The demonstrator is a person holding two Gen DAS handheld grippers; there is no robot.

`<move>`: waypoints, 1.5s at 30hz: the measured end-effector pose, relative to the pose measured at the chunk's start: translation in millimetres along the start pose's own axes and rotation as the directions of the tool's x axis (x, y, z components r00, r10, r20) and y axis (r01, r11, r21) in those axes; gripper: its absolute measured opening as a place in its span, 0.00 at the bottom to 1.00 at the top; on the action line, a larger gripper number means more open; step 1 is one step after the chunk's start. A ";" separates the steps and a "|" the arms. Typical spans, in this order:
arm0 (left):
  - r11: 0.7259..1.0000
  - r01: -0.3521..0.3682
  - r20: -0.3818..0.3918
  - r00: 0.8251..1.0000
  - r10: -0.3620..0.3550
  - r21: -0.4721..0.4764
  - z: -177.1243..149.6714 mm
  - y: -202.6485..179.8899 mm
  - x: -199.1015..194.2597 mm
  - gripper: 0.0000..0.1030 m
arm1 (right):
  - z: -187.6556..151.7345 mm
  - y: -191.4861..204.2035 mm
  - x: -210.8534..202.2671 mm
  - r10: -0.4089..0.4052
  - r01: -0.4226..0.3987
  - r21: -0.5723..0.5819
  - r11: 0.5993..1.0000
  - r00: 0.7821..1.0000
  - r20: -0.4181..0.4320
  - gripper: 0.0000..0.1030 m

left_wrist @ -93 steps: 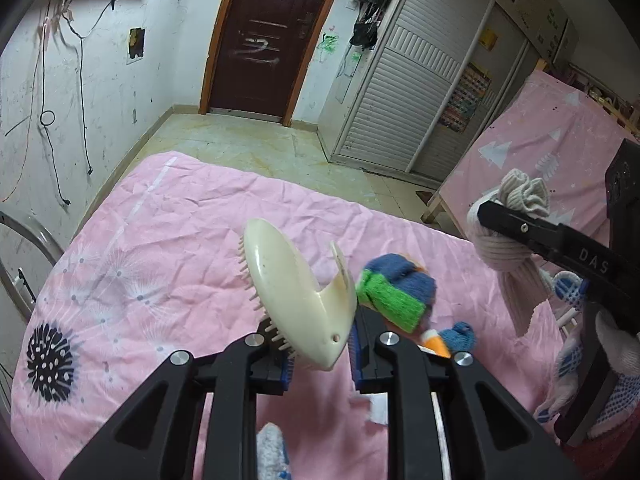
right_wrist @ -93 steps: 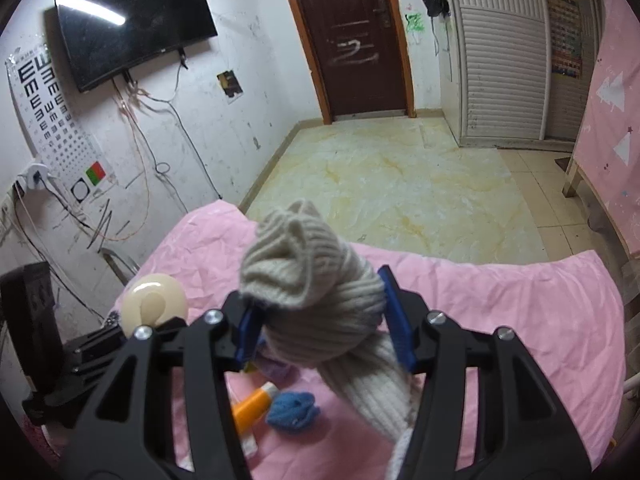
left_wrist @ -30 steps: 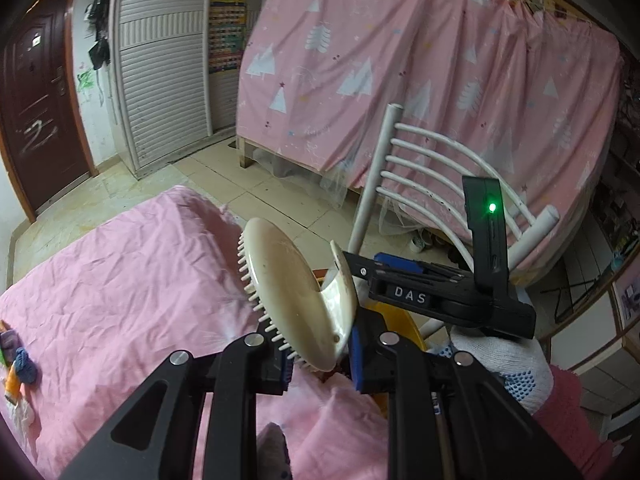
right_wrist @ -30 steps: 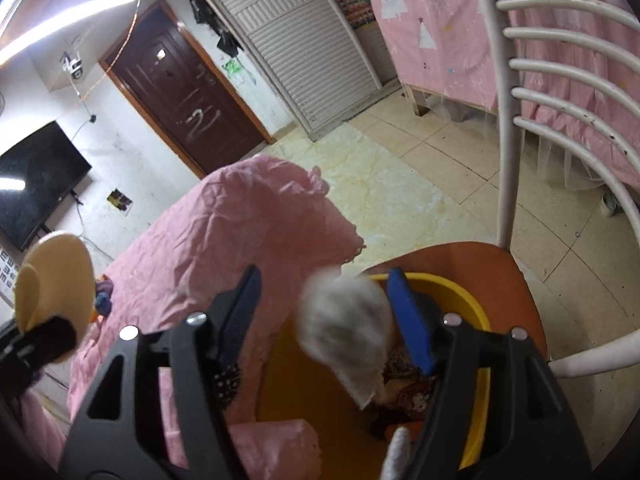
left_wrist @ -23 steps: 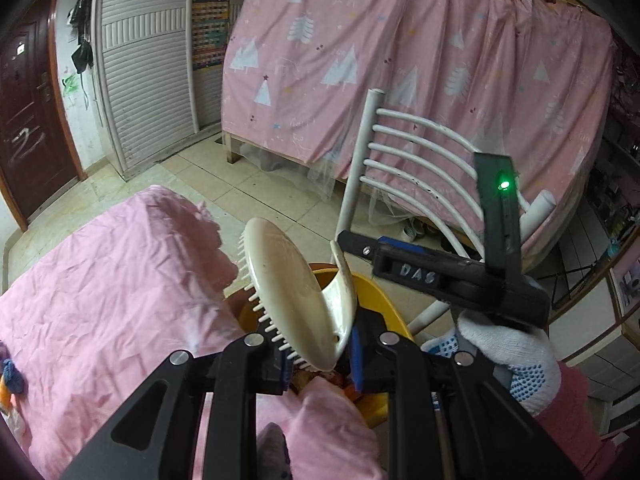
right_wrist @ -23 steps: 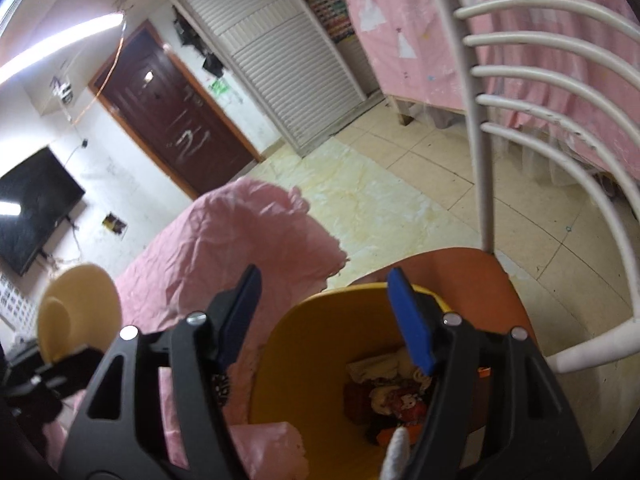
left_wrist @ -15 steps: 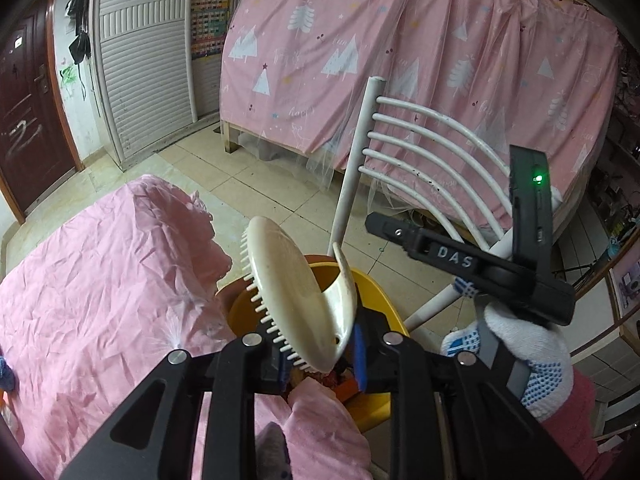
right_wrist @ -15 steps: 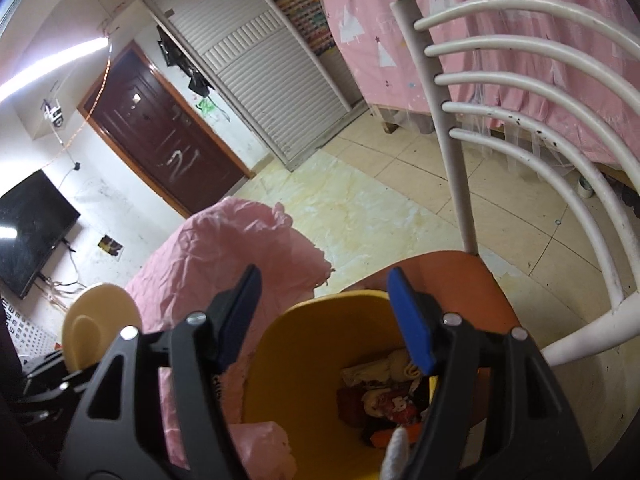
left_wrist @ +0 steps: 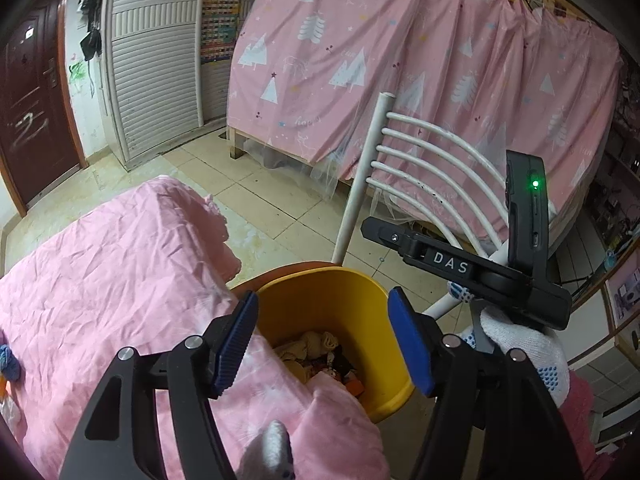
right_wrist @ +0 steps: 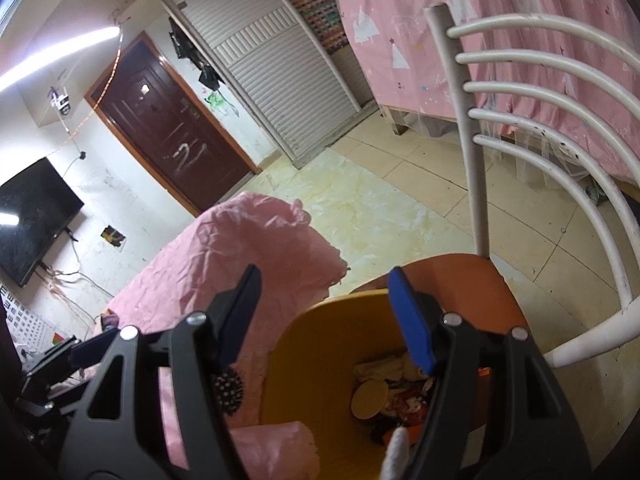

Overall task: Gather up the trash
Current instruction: 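Return both open tools over the bed toward the remaining items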

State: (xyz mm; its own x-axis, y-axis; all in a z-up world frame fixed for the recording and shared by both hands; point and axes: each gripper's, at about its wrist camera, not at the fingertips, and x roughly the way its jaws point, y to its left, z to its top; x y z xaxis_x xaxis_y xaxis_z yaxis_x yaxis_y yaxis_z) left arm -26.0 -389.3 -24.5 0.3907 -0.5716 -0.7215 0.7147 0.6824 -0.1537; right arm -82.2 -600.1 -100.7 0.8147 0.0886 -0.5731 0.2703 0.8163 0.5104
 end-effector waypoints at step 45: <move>0.874 -0.386 0.055 0.907 0.419 -0.294 -88.2 227.5 -150.3 0.74 | -43.1 318.8 104.7 0.181 -0.271 -0.410 0.871 0.952 -0.246 0.70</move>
State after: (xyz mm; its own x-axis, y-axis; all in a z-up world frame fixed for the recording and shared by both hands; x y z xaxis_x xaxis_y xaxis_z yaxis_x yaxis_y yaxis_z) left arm 26.7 -108.0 -10.6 0.6851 -0.2576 -0.6814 0.3035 0.9513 -0.0544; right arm 67.1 -306.0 -25.7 0.6987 0.3722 -0.6110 -0.1958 0.9209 0.3370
